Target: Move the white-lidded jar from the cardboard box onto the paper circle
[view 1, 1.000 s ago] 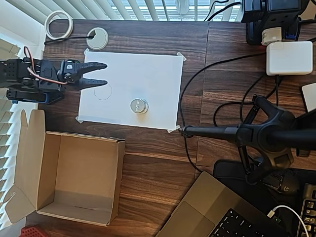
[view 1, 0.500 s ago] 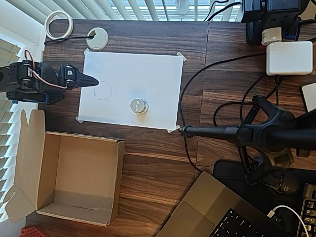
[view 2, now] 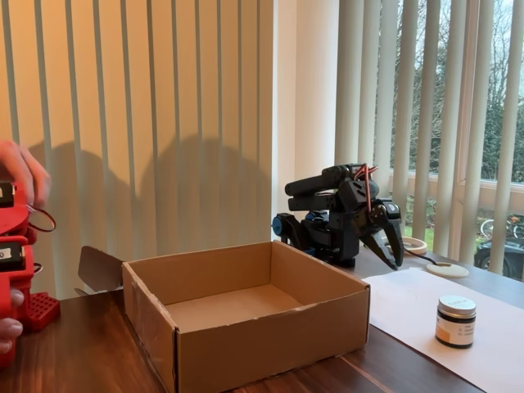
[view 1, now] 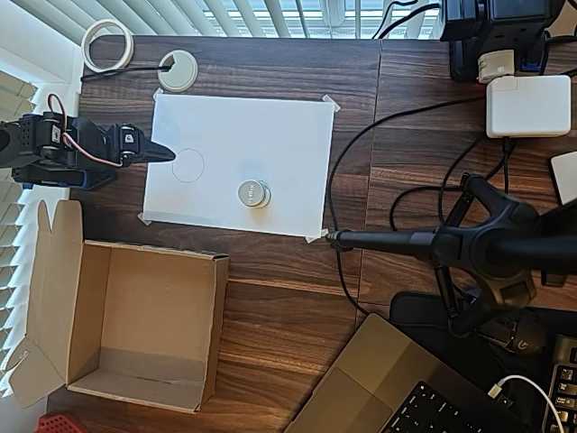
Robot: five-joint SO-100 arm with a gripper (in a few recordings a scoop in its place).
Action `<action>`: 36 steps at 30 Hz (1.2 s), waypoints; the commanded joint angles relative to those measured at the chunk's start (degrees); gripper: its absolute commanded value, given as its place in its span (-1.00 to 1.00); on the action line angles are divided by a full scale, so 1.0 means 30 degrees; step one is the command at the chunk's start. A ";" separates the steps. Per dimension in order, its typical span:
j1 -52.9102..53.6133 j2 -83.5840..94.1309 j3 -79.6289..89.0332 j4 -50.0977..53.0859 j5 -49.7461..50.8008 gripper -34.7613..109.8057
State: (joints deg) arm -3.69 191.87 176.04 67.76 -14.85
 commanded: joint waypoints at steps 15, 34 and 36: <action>-0.0205 0.1260 -0.0234 0.0146 -0.0381 -0.52; -0.0352 0.1260 -0.0234 0.0146 -0.0557 -0.52; -0.0352 0.1260 -0.0234 0.0146 -0.0557 -0.52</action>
State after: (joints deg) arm -3.96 191.87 176.04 67.94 -15.91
